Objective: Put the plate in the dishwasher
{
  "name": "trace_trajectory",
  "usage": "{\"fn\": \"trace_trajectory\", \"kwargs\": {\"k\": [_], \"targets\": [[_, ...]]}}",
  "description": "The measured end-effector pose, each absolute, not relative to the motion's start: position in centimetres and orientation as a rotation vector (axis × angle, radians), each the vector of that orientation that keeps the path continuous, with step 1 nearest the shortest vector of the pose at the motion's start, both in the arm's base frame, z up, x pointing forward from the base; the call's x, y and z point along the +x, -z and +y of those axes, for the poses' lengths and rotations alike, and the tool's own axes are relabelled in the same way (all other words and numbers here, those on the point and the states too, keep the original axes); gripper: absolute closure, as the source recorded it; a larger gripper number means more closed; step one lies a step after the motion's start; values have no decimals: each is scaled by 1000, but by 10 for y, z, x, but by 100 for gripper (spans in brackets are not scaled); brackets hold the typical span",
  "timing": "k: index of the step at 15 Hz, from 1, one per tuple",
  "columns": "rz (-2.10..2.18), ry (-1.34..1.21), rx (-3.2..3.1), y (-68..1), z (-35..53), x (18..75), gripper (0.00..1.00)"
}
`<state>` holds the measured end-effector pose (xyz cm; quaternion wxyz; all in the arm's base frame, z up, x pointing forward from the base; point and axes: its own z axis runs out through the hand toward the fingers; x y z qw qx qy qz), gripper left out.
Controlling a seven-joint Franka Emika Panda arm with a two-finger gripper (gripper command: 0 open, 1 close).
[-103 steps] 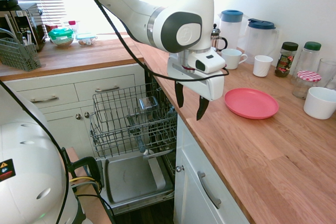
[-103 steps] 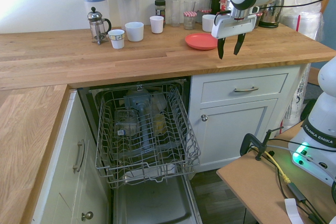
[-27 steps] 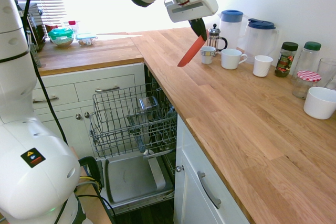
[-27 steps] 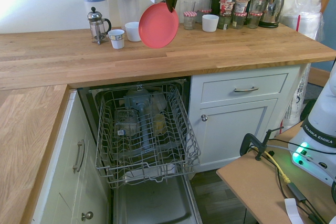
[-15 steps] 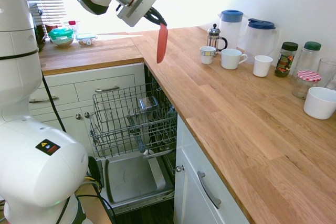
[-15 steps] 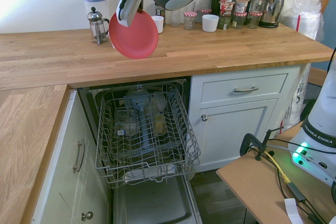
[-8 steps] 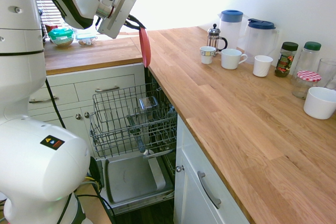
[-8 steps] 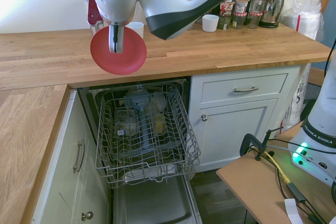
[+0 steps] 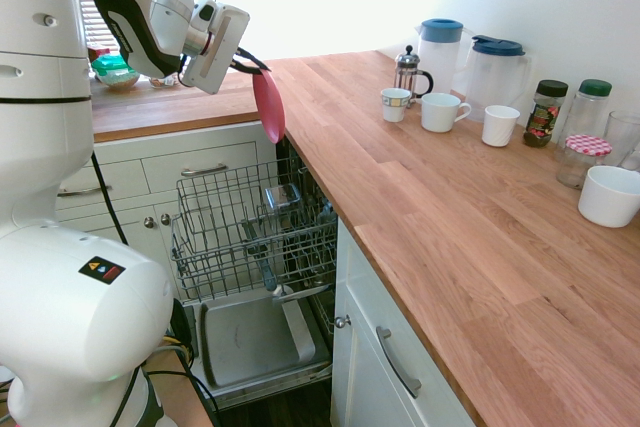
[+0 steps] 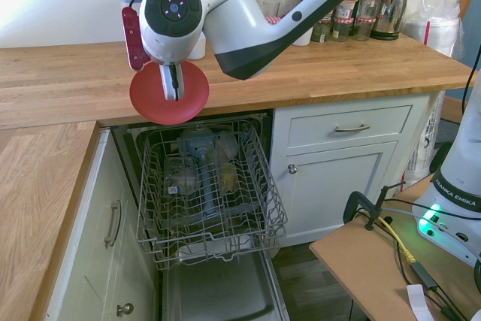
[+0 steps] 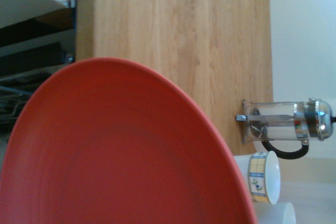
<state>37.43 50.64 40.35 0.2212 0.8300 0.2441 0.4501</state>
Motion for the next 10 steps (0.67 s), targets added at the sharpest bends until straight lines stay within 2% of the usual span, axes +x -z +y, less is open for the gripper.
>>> {"fn": "trace_trajectory", "kwargs": {"k": [4,10], "targets": [[727,-1183,2312,-358,514,348,100],[660,-1141,2371,-288,525,346,100]]}}
